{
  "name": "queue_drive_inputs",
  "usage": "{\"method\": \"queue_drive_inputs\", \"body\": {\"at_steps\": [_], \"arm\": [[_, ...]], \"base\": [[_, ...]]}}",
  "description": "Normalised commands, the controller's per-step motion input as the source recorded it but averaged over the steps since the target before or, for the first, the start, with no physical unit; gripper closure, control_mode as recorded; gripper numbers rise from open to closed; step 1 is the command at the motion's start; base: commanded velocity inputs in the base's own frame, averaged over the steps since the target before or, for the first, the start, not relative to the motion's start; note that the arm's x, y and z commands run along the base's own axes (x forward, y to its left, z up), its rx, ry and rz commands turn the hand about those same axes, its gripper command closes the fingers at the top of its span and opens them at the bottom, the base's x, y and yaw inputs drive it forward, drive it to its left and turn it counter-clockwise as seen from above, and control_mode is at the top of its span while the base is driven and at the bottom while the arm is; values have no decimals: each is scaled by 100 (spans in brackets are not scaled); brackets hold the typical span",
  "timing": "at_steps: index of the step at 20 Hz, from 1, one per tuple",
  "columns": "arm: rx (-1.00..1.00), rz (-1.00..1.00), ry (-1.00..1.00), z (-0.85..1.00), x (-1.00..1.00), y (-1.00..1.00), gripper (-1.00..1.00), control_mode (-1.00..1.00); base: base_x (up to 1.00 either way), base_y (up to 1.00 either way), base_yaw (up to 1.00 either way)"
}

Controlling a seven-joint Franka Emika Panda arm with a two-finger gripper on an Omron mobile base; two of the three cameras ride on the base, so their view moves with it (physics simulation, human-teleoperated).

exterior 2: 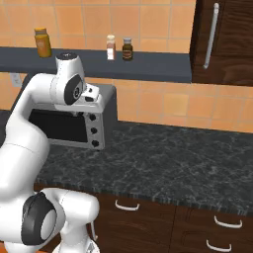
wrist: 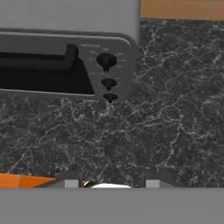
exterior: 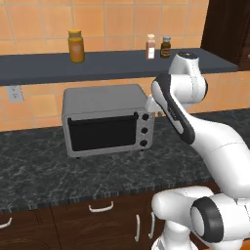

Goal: Navigate to the coffee machine.

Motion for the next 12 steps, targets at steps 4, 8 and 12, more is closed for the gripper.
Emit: {"method": "queue_drive_inputs", "body": {"at_steps": [4, 8, 12], "arm": [[0, 0, 0, 0, 0, 0, -100, 100], [0, 0, 0, 0, 0, 0, -100, 100], [0, 0, 0, 0, 0, 0, -100, 100]], "base": [[0, 0, 0], [-47, -9, -6], [-74, 5, -64]]}}
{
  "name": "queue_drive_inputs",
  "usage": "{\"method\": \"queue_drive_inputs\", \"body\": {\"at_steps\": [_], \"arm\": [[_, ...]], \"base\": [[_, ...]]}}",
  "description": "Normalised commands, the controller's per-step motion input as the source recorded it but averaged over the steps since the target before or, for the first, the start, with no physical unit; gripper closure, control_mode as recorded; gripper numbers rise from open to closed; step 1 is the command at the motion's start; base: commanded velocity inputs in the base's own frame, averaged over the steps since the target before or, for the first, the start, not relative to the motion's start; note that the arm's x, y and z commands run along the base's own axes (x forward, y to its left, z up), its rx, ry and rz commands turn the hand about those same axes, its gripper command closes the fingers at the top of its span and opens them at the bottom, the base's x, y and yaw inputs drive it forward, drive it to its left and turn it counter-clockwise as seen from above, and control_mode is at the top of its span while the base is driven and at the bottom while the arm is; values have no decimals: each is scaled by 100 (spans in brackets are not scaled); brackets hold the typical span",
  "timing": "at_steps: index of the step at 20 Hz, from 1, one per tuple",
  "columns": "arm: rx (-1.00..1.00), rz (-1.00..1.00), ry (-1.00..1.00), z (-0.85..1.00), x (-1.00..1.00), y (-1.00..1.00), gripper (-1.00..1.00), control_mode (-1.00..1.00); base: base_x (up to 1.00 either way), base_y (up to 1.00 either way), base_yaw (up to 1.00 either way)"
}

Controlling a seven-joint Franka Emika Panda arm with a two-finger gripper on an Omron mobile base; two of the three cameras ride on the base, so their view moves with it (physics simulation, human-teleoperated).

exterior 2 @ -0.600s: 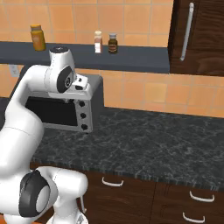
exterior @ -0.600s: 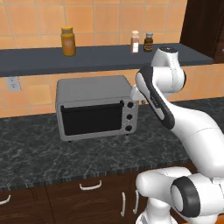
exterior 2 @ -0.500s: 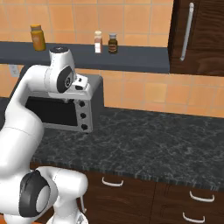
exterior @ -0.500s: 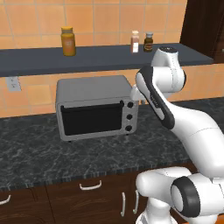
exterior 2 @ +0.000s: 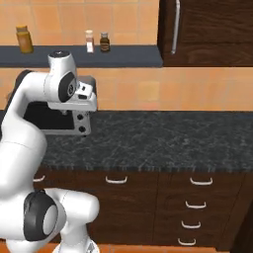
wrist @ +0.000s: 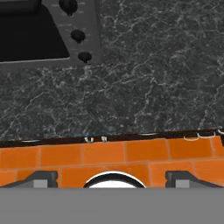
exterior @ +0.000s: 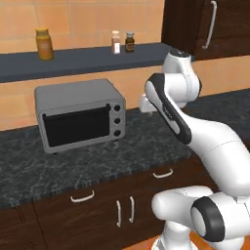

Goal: Navigate to the coffee machine.

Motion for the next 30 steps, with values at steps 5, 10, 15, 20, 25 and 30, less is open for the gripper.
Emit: {"method": "queue_drive_inputs", "body": {"at_steps": [5, 10, 15, 20, 25, 30], "arm": [[0, 0, 0, 0, 0, 0, -100, 100], [0, 0, 0, 0, 0, 0, -100, 100], [0, 0, 0, 0, 0, 0, -100, 100], [0, 0, 0, 0, 0, 0, -100, 100], [0, 0, 0, 0, 0, 0, -100, 100], [0, 0, 0, 0, 0, 0, -100, 100]], "base": [[-26, 4, -88], [-11, 4, -93], [-5, 0, -98], [-5, 0, -99], [0, -8, -95], [0, -19, -88]]}}
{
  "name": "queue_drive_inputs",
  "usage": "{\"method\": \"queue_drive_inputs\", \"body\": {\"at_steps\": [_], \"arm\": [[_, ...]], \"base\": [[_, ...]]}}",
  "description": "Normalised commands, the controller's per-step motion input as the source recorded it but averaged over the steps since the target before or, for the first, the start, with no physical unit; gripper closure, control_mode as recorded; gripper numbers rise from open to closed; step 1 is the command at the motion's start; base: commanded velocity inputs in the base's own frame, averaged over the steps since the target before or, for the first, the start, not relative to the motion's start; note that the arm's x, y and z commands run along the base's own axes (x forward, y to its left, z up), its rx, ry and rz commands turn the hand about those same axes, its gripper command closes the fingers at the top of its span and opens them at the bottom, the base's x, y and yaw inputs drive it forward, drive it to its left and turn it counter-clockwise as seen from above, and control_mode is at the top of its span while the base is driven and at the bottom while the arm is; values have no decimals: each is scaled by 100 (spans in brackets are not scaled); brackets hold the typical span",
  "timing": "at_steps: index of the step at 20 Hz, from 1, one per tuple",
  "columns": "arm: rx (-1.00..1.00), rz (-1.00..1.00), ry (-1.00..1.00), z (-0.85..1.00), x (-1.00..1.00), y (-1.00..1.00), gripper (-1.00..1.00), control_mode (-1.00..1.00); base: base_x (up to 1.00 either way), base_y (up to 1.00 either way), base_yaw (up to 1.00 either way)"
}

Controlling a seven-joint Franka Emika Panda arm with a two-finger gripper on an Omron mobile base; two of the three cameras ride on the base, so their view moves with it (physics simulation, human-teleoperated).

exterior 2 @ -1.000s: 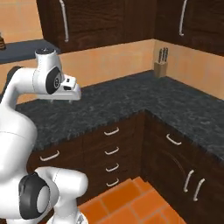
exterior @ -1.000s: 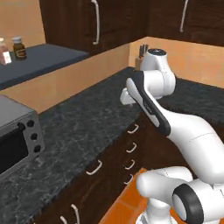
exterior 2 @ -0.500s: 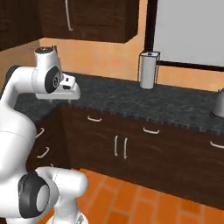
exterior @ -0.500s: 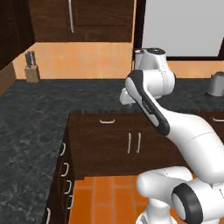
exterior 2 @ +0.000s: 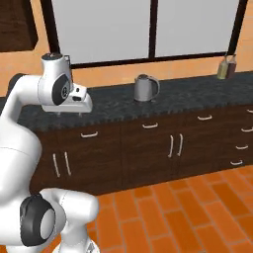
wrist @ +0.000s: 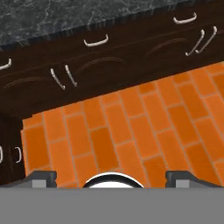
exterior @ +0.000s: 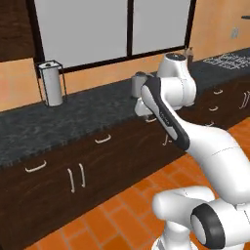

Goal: Navigate to the coffee machine.

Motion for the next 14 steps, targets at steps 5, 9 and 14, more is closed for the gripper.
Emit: {"method": "queue_drive_inputs", "body": {"at_steps": [5, 9, 14], "arm": [[0, 0, 0, 0, 0, 0, -100, 100], [0, 0, 0, 0, 0, 0, -100, 100], [0, 0, 0, 0, 0, 0, -100, 100]], "base": [[26, -29, -71], [52, -31, -63], [73, -32, -54]]}}
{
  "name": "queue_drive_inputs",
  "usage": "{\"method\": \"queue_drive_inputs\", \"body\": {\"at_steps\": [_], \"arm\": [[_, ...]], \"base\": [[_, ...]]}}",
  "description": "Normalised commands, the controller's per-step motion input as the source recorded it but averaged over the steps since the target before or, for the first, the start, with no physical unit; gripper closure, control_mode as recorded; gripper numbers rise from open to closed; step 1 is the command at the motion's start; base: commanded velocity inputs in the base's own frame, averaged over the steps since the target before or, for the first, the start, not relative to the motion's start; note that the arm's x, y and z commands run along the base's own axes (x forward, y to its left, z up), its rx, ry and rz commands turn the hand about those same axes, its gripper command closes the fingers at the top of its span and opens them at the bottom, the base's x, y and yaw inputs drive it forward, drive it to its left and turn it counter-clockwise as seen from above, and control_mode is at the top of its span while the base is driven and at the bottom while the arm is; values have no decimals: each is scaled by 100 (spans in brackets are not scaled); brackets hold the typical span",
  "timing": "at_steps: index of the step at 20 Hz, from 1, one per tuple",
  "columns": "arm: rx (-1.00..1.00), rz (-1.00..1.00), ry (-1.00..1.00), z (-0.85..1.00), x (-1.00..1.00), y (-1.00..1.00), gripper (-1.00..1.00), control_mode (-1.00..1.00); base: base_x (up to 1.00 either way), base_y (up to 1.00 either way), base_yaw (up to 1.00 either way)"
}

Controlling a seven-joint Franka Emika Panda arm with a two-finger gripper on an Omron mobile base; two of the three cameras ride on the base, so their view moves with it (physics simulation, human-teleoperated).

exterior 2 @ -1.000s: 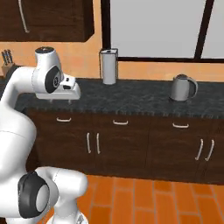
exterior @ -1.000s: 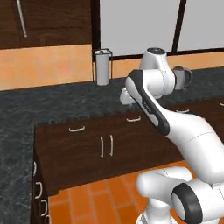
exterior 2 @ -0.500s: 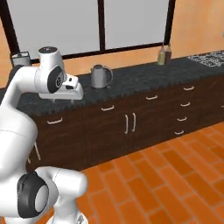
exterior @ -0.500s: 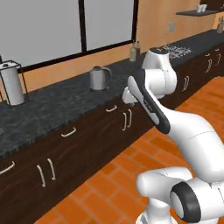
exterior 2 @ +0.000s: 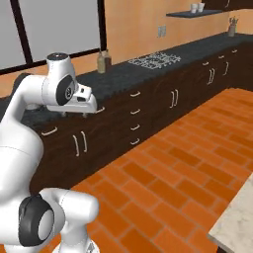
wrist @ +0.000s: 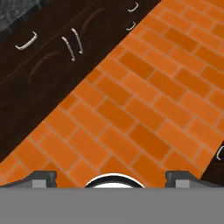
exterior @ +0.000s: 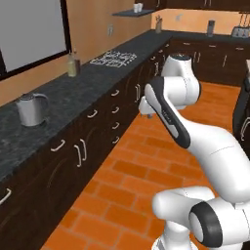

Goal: Navigate to the coffee machine.

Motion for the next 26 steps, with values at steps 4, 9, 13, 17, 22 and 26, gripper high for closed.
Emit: {"method": "queue_drive_inputs", "body": {"at_steps": [4, 9, 13, 17, 22, 26], "arm": [[0, 0, 0, 0, 0, 0, -100, 100], [0, 0, 0, 0, 0, 0, -100, 100], [0, 0, 0, 0, 0, 0, -100, 100], [0, 0, 0, 0, 0, 0, -100, 100], [0, 0, 0, 0, 0, 0, -100, 100], [0, 0, 0, 0, 0, 0, -100, 100]], "base": [[90, -19, -49], [100, 0, -44], [100, 16, -42], [100, 35, -32], [100, 30, -34], [100, 19, -21]]}}
